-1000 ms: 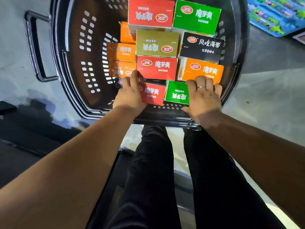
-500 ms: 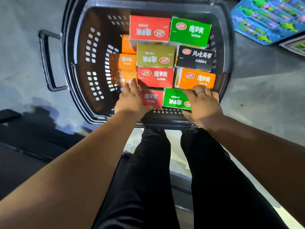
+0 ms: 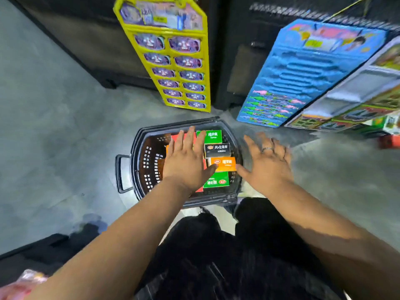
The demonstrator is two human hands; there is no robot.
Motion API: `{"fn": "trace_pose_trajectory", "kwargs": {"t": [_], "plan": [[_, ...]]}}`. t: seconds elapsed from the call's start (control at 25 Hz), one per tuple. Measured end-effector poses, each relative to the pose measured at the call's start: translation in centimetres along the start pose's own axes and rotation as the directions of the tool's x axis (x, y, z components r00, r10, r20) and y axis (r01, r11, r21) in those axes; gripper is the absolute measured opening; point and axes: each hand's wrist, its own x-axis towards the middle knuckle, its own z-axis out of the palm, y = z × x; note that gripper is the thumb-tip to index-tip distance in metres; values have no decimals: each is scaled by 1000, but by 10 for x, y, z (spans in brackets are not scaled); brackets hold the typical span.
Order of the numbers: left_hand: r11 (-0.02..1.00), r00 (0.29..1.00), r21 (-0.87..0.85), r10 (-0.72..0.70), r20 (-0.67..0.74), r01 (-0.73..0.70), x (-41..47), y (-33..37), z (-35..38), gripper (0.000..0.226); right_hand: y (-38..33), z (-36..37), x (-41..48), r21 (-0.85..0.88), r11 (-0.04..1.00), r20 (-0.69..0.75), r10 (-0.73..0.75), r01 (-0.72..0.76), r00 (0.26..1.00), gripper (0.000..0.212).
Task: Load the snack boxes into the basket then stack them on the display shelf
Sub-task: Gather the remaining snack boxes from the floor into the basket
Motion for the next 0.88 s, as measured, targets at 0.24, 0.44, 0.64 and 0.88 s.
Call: {"fn": "trace_pose_trajectory", "kwargs": {"t": [0.24,0.44,0.64,0.88], "plan": [[968,952,70,249,-176,-241,-37,116,-98,89,78,-105,-88,95,985,-168,158,-144,973,84],[911,871,152,411,-270,-383,-49,251,-132,85,187,-155,-141,188,962,-302,246,-196,921,87],[858,843,201,507,-179,-473,-43,406,-132,85,330,-170,-195,205,929,-248,354,-308,902,88],[758,763,242,639,-94,-605,-21,552,-121,87,471,-180,-236,313,818,-153,545,-482,825,90]]}}
